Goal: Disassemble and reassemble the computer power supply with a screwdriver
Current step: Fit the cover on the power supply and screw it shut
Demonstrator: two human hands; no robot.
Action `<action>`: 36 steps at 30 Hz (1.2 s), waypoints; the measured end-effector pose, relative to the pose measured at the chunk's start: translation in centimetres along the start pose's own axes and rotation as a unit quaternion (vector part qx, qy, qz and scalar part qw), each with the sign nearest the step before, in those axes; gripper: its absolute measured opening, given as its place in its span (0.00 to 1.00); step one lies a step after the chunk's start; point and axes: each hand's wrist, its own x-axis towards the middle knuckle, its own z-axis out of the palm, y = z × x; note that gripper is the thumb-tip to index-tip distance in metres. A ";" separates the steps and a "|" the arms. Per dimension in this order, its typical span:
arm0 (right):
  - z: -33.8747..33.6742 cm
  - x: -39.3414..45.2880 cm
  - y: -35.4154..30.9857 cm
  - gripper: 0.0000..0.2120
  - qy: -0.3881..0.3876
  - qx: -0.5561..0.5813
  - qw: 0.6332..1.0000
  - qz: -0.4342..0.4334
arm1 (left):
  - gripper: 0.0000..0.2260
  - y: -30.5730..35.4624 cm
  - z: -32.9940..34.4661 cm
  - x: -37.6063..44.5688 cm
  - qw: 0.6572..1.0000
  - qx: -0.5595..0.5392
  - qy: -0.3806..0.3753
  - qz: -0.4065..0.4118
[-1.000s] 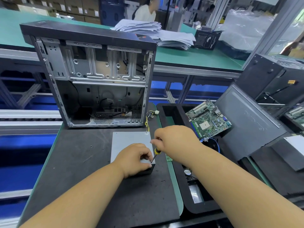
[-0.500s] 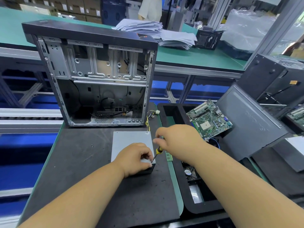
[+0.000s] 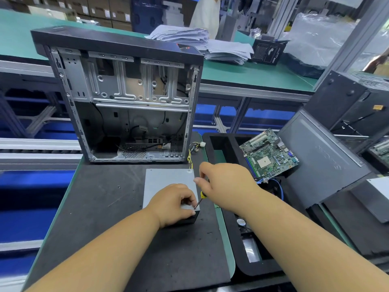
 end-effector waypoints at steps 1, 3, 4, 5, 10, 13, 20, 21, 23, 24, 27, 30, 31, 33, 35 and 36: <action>-0.1 -0.1 0.0 0.11 0.000 0.027 1.000 -0.005 | 0.10 0.0 0.0 0.0 1.000 -0.002 0.000 0.002; -0.5 -0.3 0.0 0.13 -0.021 0.076 0.997 -0.021 | 0.11 0.0 0.0 0.0 1.000 -0.001 0.002 0.004; -0.7 -0.3 0.2 0.13 -0.031 0.090 0.995 -0.031 | 0.11 0.0 -0.1 0.0 1.000 0.000 0.003 0.004; -0.9 -0.2 0.3 0.12 -0.035 0.094 0.994 -0.042 | 0.11 0.0 -0.1 0.0 1.000 0.000 0.004 0.005; -1.2 0.5 0.8 0.14 -0.056 0.013 0.998 -0.021 | 0.09 0.0 0.0 0.0 1.000 0.003 0.006 0.008; -0.3 0.9 0.4 0.19 -0.036 -0.061 0.997 0.042 | 0.10 0.0 0.0 0.0 1.000 0.004 0.003 0.008; -0.6 0.0 0.3 0.08 -0.049 0.080 0.995 0.013 | 0.11 0.0 -0.1 0.0 1.000 0.000 -0.002 0.004; -1.0 -0.1 0.4 0.08 -0.063 0.096 0.993 -0.019 | 0.12 0.0 -0.1 0.0 1.000 0.001 0.000 0.006; -1.3 -0.1 0.4 0.09 -0.059 0.080 0.994 -0.052 | 0.12 0.0 0.0 0.0 1.000 0.002 0.002 0.007; -1.3 0.0 0.3 0.09 -0.048 0.048 0.996 -0.050 | 0.12 0.1 0.0 0.1 1.000 0.000 0.003 0.006; -0.6 0.3 0.0 0.17 -0.031 -0.060 0.998 0.010 | 0.10 0.0 0.0 0.1 1.000 -0.004 0.001 0.002; 0.1 0.1 -0.2 0.18 0.006 -0.065 0.997 0.041 | 0.09 0.0 0.1 0.0 1.000 0.001 0.000 0.003; 0.1 -0.1 -0.2 0.15 0.011 -0.042 0.998 0.033 | 0.10 0.0 0.0 0.0 1.000 -0.002 0.001 0.004; -0.2 -0.3 -0.2 0.09 -0.005 0.026 1.000 0.003 | 0.12 0.1 0.0 0.1 1.000 0.002 0.005 0.008; -0.6 -0.4 0.0 0.11 -0.025 0.058 0.997 -0.037 | 0.13 0.1 0.0 0.0 1.000 0.005 0.006 0.009; -0.8 -0.4 0.2 0.11 -0.025 0.058 0.997 -0.053 | 0.12 0.1 0.0 0.0 1.000 0.003 0.006 0.008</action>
